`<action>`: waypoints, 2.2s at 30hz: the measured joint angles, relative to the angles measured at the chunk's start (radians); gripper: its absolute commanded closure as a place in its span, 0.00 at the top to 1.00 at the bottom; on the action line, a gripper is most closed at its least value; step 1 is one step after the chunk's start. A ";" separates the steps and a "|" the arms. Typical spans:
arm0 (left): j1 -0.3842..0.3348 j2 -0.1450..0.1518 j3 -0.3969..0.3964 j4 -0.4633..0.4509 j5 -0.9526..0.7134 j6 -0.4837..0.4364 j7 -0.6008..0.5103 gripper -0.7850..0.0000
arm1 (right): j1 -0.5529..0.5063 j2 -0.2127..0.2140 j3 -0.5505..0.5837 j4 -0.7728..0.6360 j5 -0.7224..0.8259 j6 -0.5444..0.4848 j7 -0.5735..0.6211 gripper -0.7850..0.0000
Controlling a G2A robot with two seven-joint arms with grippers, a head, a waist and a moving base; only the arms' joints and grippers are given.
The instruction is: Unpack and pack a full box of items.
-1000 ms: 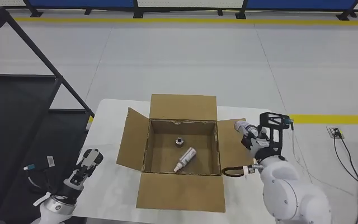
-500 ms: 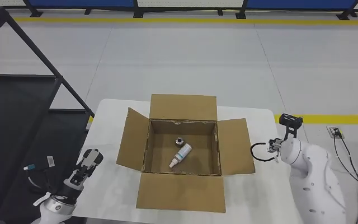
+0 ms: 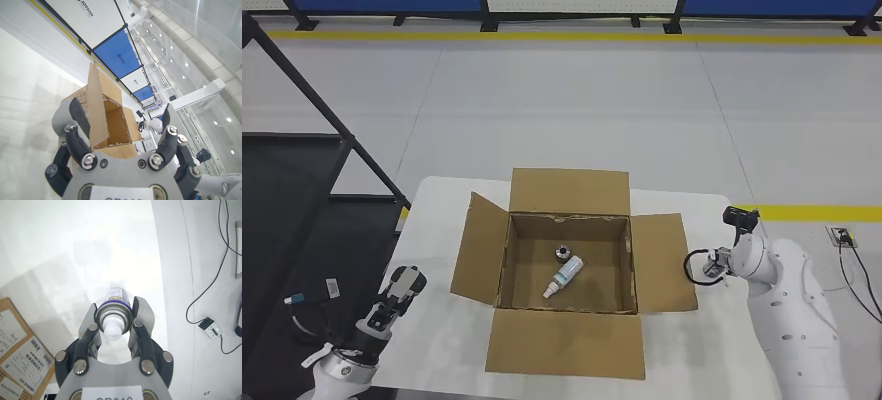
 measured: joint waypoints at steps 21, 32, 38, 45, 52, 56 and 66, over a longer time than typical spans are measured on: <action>0.000 0.000 0.000 0.000 0.000 0.000 0.000 1.00 | -0.138 0.005 0.061 -0.348 0.041 0.131 -0.128 1.00; 0.000 0.000 0.000 0.000 0.000 0.000 0.000 1.00 | -0.219 -0.017 -0.219 -0.835 0.147 -0.083 -0.102 1.00; 0.000 0.000 0.000 0.000 0.000 0.000 0.000 1.00 | 0.039 -0.074 -0.540 -0.580 0.091 -0.067 0.036 1.00; 0.000 0.000 0.000 0.000 0.000 0.000 0.000 1.00 | 0.254 -0.177 -0.811 -0.267 0.155 0.015 0.149 1.00; 0.000 0.000 0.000 0.000 0.000 0.000 0.000 1.00 | 0.349 -0.253 -0.894 -0.079 0.232 0.094 0.143 1.00; 0.000 0.000 0.000 0.000 0.000 0.000 0.000 1.00 | 0.347 -0.252 -0.893 -0.082 0.231 0.093 0.142 1.00; 0.000 0.000 0.000 0.000 0.000 0.000 0.000 1.00 | 0.323 -0.276 -0.874 0.002 0.292 0.149 0.058 1.00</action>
